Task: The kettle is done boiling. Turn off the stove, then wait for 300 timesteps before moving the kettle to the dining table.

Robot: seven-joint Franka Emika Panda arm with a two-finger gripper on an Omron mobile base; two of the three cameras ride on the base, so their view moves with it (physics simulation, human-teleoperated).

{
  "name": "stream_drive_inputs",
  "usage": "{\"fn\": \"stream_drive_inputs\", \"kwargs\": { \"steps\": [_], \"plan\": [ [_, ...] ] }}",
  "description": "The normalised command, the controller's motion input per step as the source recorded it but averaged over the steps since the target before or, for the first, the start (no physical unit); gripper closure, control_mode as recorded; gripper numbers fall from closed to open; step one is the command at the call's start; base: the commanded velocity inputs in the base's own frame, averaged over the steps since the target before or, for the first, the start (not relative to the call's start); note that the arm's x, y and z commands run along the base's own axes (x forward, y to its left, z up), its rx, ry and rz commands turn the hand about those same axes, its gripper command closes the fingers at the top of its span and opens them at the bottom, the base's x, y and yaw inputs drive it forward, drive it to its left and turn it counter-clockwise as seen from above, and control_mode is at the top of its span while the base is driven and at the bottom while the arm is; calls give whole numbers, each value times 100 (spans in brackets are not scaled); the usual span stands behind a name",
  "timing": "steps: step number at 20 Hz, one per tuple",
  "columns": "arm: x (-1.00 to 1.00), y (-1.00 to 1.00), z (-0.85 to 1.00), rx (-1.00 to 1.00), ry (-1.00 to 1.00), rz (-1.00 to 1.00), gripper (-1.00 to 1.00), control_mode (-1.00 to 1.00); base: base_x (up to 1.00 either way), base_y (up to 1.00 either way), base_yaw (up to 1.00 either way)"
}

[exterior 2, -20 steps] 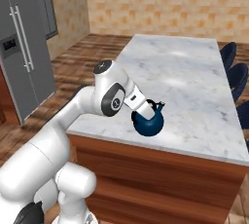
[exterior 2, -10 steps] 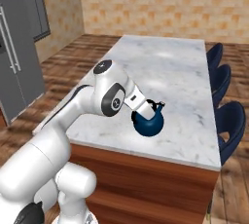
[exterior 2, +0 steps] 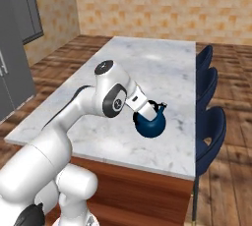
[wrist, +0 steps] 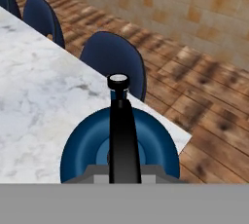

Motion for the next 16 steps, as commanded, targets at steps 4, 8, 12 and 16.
{"fn": "stream_drive_inputs", "kwargs": {
  "steps": [4, 8, 12, 16],
  "plan": [
    [0, 0, 0, 0, 0, 0, 100, 100, 47, -31, 1],
    [0, 0, 0, 0, 0, 0, 100, 100, 26, 0, 0],
    [0, 0, 0, 0, 0, 0, 100, 100, 1, 0, 0],
    [10, 0, -5, 0, 0, 0, 100, -100, 0, 0, 0]
  ]
}}
